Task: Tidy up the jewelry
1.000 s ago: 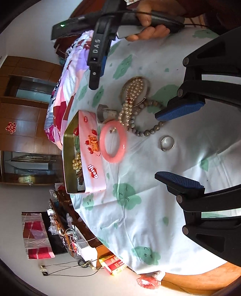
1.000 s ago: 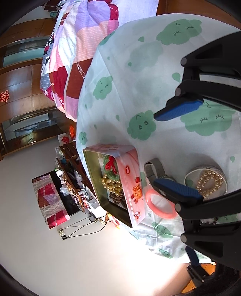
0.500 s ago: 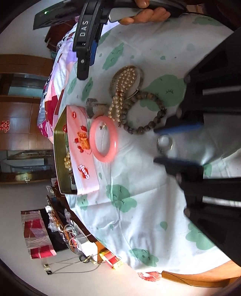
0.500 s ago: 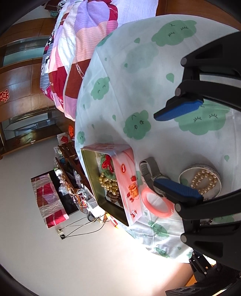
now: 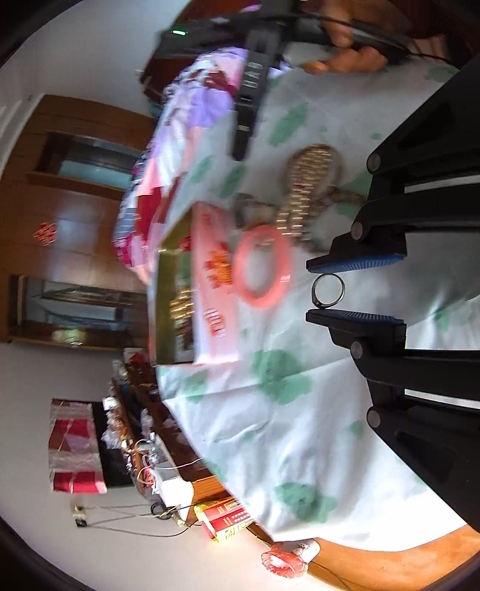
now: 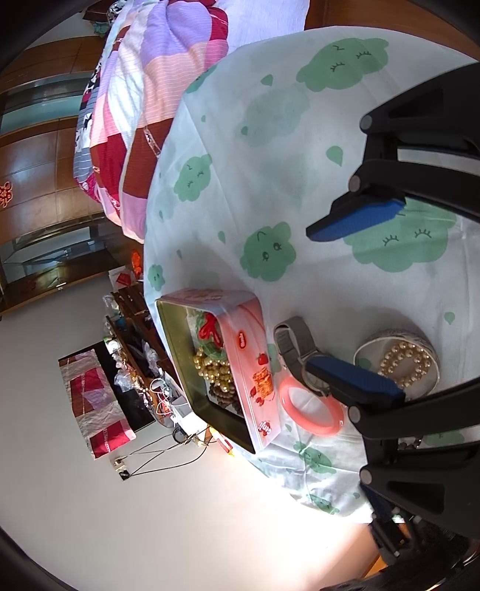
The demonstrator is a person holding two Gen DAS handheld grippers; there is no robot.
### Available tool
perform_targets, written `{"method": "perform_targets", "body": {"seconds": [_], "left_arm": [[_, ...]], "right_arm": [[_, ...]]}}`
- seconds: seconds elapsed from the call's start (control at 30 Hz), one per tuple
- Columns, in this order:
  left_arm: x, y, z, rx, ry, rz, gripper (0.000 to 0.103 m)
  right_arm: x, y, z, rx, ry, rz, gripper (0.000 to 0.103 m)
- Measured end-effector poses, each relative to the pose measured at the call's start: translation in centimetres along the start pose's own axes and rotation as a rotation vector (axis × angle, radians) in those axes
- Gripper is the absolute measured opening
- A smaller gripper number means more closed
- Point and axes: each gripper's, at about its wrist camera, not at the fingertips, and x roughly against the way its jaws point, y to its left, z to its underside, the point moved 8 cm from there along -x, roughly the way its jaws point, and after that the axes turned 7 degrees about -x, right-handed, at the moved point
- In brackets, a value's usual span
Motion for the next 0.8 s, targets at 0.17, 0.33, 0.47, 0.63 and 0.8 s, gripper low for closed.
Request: {"method": "perform_targets", "body": {"seconds": [0.17, 0.33, 0.47, 0.63, 0.8], "left_arm": [[0.1, 0.8, -2.0, 0.017, -0.048, -0.010, 0.020], [-0.5, 1.3, -2.1, 0.035, -0.033, -0.014, 0.020], [-0.8, 1.4, -1.7, 0.033, -0.018, -0.020, 0.020], [-1.0, 1.4, -1.8, 0.039, -0.014, -0.009, 0.020], [-1.3, 1.6, -1.8, 0.047, -0.010, -0.005, 0.020]], "right_arm": [[-1.3, 0.7, -0.1, -0.045, 0.063, -0.062, 0.068], [-3.7, 2.6, 0.6, 0.000, 0.144, -0.065, 0.068], [-4.8, 4.2, 1.5, 0.058, 0.174, -0.064, 0.068], [-6.0, 4.6, 0.9, 0.092, 0.180, -0.038, 0.062], [-6.4, 4.8, 0.7, 0.096, 0.179, -0.034, 0.050]]}}
